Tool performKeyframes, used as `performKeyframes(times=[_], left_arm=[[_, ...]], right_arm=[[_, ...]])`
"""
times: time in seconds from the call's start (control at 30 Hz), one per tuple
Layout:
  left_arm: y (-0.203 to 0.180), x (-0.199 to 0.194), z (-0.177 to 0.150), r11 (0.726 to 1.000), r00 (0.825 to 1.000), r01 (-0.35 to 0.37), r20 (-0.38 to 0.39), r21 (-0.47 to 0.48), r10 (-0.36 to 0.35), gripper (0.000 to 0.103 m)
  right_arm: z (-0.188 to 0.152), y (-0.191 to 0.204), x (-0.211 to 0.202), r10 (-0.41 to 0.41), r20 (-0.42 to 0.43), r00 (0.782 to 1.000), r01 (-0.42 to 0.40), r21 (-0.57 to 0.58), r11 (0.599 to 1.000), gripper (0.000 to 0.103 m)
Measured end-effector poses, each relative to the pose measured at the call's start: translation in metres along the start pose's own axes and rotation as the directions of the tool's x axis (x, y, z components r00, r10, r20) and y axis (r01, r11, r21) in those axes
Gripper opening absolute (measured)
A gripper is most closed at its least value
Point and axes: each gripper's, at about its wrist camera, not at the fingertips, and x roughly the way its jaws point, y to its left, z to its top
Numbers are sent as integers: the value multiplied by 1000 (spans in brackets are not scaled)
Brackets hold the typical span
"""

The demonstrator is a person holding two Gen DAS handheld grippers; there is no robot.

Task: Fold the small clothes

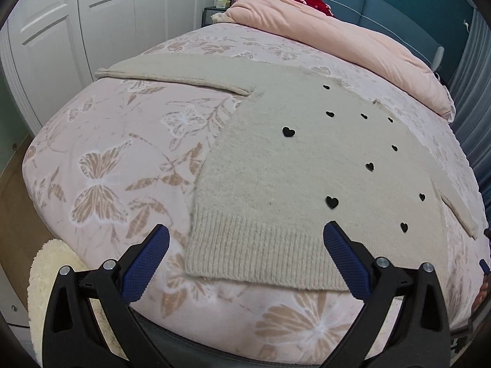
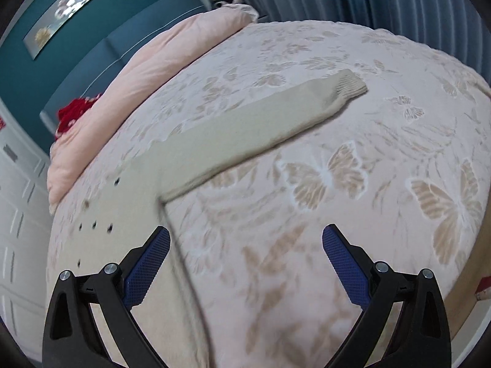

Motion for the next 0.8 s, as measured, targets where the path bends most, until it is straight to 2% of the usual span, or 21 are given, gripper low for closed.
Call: performKeyframes(times=[0.1,0.13,0.27,0.37,0.4,0.43,0.47,0.5,0.53,0.6,0.67,0.73,0.8], left_arm=[[-1,14,5,1000,1000,-18,5,6,18,98],[-3,18,6,1000,1000,-23,1,7,23,98],[-12,35,13,999,999,-31,-23,8,31,98],[-20,47,20,1000,999,-28,-42,9,29,98],[-23,51,22,1000,999,-26,-47,9,26,98],[-25,55,24,1000,998,-24,-53,8,24,98],[-27,59,25,1000,998,-20,-57,7,21,98],[-29,62,27,1000,998,-15,-60,7,15,98],[-31,64,29,1000,998,-10,-59,7,10,98],[-33,67,32,1000,999,2,-50,8,-1,98],[-35,67,36,1000,999,20,-37,6,-20,98],[-37,67,43,999,998,52,-26,-4,-52,98],[-41,66,53,995,995,97,-13,-23,-97,98]], right_arm=[[50,-39,44,7,13,1000,-9,170,985,96],[62,-51,58,8,14,1000,-12,226,974,90],[95,-100,101,36,56,998,-58,461,885,77],[106,-118,120,32,93,995,-78,547,833,70],[110,-119,123,27,112,993,-85,551,830,60],[117,-117,127,39,120,992,-99,545,833,36],[122,-114,133,59,112,992,-111,541,834,19],[129,-110,136,85,116,990,-135,540,831,14],[134,-103,134,113,156,981,-180,530,828,13],[150,-68,120,229,257,939,-326,450,832,13],[165,-12,104,358,286,889,-438,306,845,13],[168,62,82,515,252,819,-555,125,822,13],[149,137,62,648,163,744,-653,-35,757,13]])
